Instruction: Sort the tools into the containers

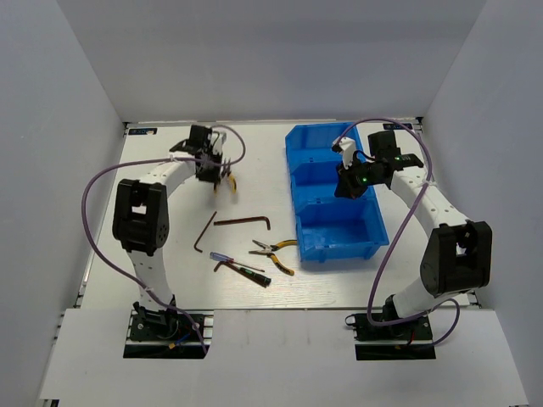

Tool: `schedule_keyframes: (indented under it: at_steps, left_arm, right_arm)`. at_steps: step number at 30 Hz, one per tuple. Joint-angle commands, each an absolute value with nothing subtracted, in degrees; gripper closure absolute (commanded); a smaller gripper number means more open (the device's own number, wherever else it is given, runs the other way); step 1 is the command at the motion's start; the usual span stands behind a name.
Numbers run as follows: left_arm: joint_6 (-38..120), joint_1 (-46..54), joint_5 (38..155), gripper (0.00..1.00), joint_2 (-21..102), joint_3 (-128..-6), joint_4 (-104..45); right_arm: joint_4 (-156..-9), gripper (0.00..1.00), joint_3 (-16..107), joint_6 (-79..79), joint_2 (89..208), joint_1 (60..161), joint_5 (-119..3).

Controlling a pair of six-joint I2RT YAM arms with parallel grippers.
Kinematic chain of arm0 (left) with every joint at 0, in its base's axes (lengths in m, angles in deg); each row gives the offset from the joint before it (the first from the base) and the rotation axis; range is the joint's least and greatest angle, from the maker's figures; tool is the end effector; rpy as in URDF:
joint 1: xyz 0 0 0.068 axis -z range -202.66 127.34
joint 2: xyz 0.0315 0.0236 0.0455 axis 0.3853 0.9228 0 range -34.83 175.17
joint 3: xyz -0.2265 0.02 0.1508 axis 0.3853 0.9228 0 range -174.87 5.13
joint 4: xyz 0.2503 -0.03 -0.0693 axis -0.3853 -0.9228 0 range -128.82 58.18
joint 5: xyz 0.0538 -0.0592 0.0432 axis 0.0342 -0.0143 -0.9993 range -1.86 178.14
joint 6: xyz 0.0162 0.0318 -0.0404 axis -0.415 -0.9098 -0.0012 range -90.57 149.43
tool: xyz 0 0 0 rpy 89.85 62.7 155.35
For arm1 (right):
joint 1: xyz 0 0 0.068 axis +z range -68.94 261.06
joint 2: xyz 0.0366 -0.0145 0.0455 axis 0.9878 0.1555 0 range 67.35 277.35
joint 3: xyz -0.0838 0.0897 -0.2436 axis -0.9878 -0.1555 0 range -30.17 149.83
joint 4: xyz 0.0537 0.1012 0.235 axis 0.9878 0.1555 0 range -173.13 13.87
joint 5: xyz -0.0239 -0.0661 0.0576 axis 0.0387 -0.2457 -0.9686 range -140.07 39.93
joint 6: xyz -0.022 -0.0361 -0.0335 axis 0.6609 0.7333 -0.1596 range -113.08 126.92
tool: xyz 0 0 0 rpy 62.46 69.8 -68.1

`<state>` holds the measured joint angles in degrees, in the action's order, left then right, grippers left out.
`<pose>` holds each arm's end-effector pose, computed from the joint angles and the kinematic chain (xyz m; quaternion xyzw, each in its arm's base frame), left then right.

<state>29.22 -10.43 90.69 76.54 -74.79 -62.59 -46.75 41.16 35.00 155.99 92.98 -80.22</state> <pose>0.3980 -0.0880 0.1858 0.1104 0.9642 -0.0466 0.2365 0.3168 0.0852 0.2774 -0.3900 0.8344 0.2024 0.3327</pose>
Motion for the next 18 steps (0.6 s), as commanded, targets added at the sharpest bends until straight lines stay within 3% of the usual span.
schedule_keyframes:
  at_steps: [1, 8, 14, 18]
  left_arm:
    - [35.1, -9.1, 100.2, 1.0, 74.1, -88.7, -56.9]
    - [51.0, -5.7, 116.2, 1.0, 84.8, -101.6, -41.2]
    - [58.3, -0.7, 118.1, 1.0, 92.7, -108.1, -31.7]
    - [59.7, 3.8, 112.8, 1.0, 94.3, -108.6, -24.7]
  right_arm:
    - [-46.7, 1.0, 40.4, 36.0, 154.1, 92.9, -80.7]
    - [-53.9, 1.0, 37.0, 31.2, 151.0, 92.7, -73.6]
    - [-60.4, 1.0, 32.1, 26.8, 146.8, 92.6, -68.4]
    - [-61.1, 1.0, 31.1, 25.3, 146.4, 92.2, -68.1]
